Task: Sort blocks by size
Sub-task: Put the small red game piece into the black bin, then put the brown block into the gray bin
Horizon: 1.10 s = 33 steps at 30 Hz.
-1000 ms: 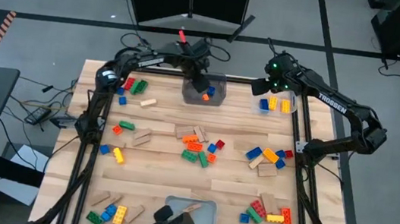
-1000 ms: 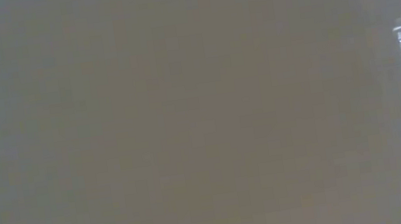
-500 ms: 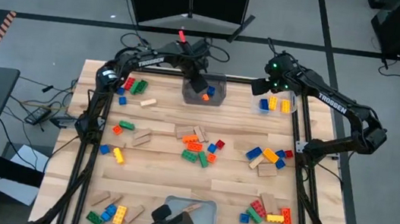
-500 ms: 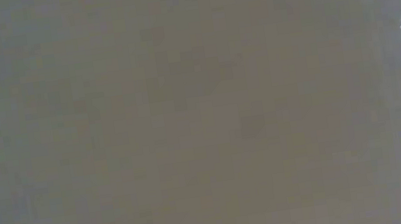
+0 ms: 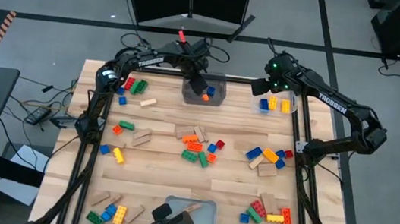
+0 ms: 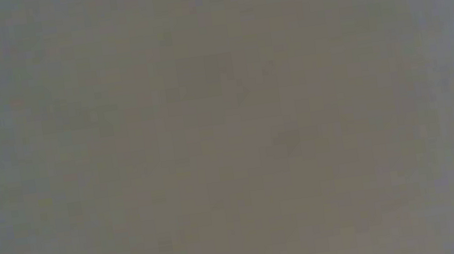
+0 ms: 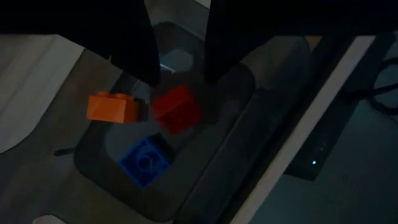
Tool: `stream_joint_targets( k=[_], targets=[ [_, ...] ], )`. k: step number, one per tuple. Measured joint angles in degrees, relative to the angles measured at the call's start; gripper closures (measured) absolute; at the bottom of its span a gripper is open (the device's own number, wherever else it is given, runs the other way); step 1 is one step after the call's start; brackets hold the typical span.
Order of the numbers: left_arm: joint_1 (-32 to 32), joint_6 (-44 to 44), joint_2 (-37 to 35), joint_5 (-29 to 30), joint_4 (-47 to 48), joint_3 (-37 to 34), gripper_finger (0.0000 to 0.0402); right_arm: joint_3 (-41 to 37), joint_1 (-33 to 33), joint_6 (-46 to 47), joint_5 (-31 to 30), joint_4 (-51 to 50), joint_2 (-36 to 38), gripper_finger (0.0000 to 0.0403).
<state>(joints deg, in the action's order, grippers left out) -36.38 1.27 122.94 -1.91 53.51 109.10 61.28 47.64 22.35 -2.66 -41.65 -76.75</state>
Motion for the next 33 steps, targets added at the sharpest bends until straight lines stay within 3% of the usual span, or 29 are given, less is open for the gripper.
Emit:
stream_joint_targets(
  k=[8,13,18,23,28,33],
  targets=[
    [0.00,1.61,0.01,6.75,-1.76,2.27,0.0264,0.00,0.00,0.02,0.01,0.02,0.00,0.0222],
    [-0.02,1.73,-0.09,6.99,0.80,7.83,0.0264,0.00,0.00,0.17,0.02,0.02,0.00,0.0222],
    [0.10,6.08,-0.09,6.95,11.77,15.24,0.0264,0.00,0.00,0.05,1.41,0.00,0.00,0.0222],
    [0.26,3.88,-0.09,4.12,24.84,20.23,0.0264,0.00,0.00,-1.94,2.23,0.00,0.00,0.0222],
    [2.28,0.02,-2.49,0.40,27.47,17.71,0.0264,0.00,0.00,-5.34,2.36,0.00,0.00,0.0222],
    [6.88,-4.66,-9.78,-0.24,19.44,6.72,0.0264,0.02,-0.07,-7.96,2.80,-0.33,0.74,0.0222]
  ],
)
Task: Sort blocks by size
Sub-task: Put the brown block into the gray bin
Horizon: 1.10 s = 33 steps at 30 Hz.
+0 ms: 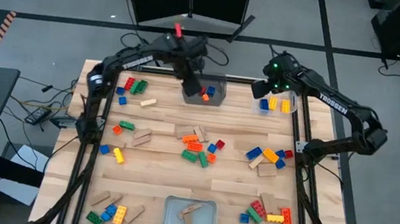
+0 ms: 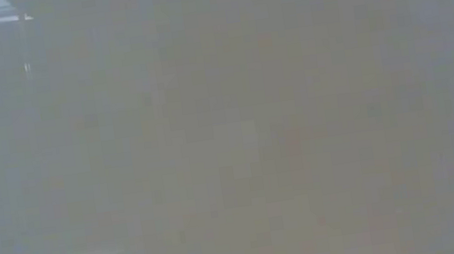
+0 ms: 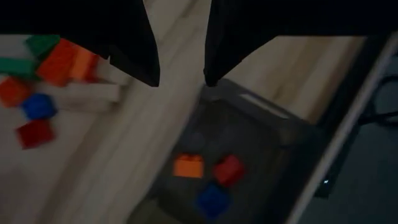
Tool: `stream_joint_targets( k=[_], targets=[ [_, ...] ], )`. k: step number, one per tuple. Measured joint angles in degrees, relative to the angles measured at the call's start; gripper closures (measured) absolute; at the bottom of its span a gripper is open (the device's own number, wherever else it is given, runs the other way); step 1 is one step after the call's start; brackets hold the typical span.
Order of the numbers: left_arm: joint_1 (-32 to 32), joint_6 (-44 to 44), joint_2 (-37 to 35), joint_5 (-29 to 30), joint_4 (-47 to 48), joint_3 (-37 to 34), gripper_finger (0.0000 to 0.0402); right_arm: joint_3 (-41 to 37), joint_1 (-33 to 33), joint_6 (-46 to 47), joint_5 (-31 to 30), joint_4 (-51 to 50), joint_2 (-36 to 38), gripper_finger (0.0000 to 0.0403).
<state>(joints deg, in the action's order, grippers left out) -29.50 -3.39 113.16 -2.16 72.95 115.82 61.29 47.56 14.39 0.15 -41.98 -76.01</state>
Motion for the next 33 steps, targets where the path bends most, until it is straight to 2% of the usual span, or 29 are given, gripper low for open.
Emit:
stream_joint_targets(
  k=[8,12,16,19,24,27,33],
  targets=[
    [5.55,-10.78,-20.42,0.26,-22.12,-33.07,0.0264,-0.01,-1.27,-5.63,1.65,-0.62,4.83,0.0222],
    [7.08,-16.17,-31.16,0.65,-27.23,-47.17,0.0264,-0.02,-2.89,-7.00,6.04,-0.66,7.07,0.0222],
    [9.57,-21.29,-41.64,3.40,-31.12,-57.77,0.0264,-0.02,-5.95,-7.08,9.15,-0.62,8.41,0.0222],
    [11.84,-23.54,-48.83,4.03,-33.91,-63.96,0.0264,0.33,-10.50,-7.08,7.87,-0.83,8.75,0.0222],
    [14.66,-24.63,-57.51,4.03,-34.70,-70.62,0.0264,3.33,-21.80,-4.16,-2.03,-0.49,7.45,0.0225],
    [16.16,-26.11,-61.28,3.08,-34.15,-73.14,0.0264,6.76,-27.93,1.13,-6.46,-0.51,4.53,0.0227],
    [20.24,-27.09,-67.53,-0.51,-33.55,-76.59,0.0264,14.93,-37.98,6.91,-10.60,-0.32,-4.18,0.0231]
  ],
)
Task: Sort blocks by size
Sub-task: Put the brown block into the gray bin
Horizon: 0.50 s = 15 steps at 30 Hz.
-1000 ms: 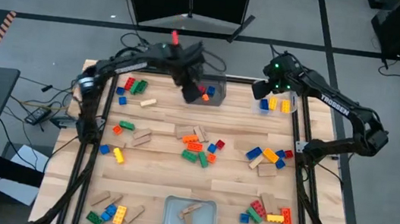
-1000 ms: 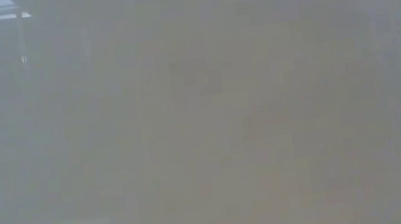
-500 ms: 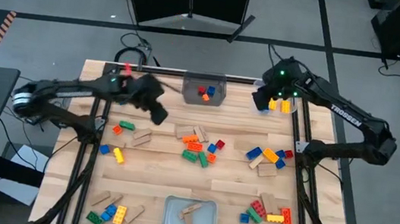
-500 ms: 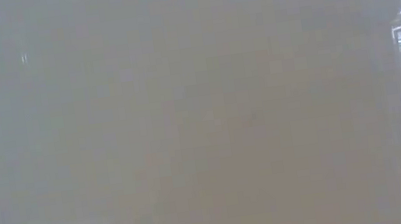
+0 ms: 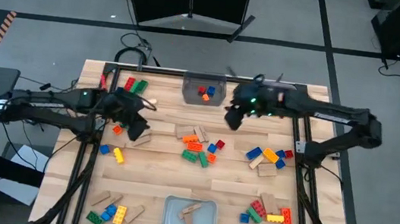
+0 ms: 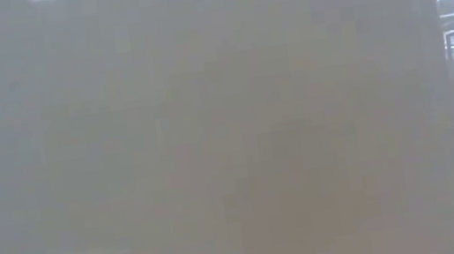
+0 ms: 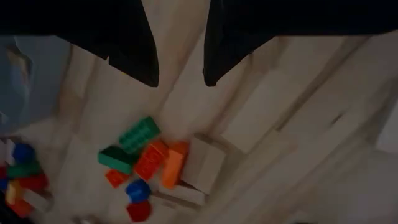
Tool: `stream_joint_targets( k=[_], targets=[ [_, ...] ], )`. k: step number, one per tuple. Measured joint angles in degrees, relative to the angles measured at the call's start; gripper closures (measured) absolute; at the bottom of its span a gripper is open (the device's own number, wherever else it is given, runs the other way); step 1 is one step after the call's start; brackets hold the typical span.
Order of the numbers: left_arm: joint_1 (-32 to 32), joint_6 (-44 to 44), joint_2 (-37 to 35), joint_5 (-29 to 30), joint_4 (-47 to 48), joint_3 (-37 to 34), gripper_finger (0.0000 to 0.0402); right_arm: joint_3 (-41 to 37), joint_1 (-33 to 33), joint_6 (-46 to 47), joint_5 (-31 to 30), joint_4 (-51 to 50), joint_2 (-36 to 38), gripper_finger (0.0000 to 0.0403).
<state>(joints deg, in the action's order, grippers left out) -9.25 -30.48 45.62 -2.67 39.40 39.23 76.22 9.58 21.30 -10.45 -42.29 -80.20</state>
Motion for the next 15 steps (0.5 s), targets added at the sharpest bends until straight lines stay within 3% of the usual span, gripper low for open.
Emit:
stream_joint_targets(
  k=[8,15],
  targets=[
    [4.58,0.23,-3.04,-2.58,1.96,-1.40,0.0264,11.15,-9.31,2.11,-0.49,-2.78,-12.53,0.0232],
    [5.64,0.16,-2.93,-2.54,2.70,-1.39,0.0264,13.76,-13.91,17.09,-0.35,-13.59,-17.21,0.0232]
  ],
)
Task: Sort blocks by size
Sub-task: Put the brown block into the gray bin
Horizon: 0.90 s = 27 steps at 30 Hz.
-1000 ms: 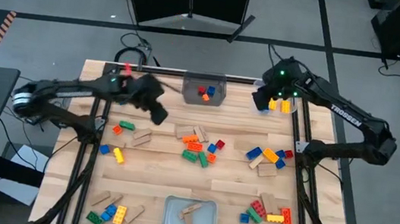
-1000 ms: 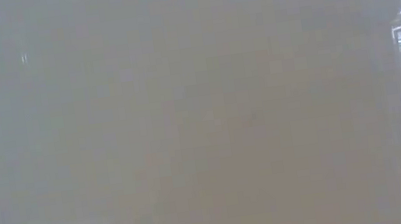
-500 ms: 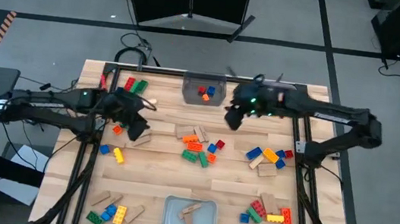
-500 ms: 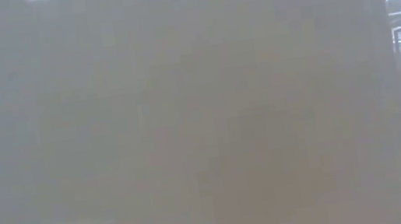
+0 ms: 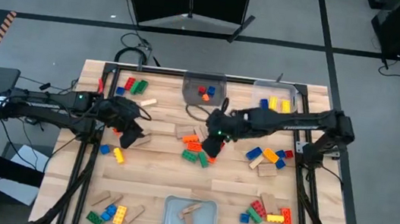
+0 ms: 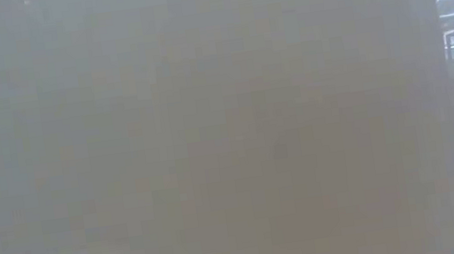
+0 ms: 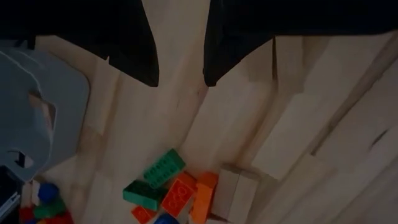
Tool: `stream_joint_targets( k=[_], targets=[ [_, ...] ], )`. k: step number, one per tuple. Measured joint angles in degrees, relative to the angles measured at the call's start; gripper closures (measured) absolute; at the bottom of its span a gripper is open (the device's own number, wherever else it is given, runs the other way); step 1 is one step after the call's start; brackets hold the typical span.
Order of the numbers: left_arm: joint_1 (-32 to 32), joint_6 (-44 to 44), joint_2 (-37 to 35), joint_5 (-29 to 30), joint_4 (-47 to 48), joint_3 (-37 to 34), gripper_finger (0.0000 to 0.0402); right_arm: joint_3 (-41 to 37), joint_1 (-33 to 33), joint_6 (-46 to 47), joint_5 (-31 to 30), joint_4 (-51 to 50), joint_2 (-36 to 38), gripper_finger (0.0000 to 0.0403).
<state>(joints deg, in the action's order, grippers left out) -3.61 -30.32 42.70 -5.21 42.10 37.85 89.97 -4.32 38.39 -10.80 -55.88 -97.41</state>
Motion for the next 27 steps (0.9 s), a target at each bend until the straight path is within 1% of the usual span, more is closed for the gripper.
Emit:
stream_joint_targets(
  k=[5,9,14,20,22,25,27],
  targets=[
    [0.41,0.09,0.02,-0.01,0.25,-0.01,0.0264,-0.23,-4.23,14.20,0.21,-11.17,0.07,0.0232],
    [0.41,0.08,0.04,-0.01,0.22,-0.01,0.0264,-0.28,-9.65,21.07,0.31,-17.06,0.35,0.0232],
    [0.39,0.08,0.04,-0.01,0.22,0.00,0.0264,-0.32,-17.98,30.62,3.96,-23.80,0.11,0.0234],
    [0.39,-0.01,0.04,-0.01,0.18,0.00,0.0264,-0.33,-28.93,44.43,4.67,-22.80,0.09,0.0231],
    [0.39,-0.26,0.04,-0.01,0.06,-0.01,0.0264,-0.33,-32.23,50.66,4.72,-22.69,0.06,0.0230],
    [0.37,-0.34,0.04,-0.01,-0.70,0.00,0.0264,-0.35,-36.46,60.46,6.08,-22.40,0.00,0.0224],
    [0.36,-0.36,0.04,-0.01,-1.01,0.00,0.0264,-0.60,-38.88,64.77,6.41,-20.38,0.00,0.0215]
  ],
)
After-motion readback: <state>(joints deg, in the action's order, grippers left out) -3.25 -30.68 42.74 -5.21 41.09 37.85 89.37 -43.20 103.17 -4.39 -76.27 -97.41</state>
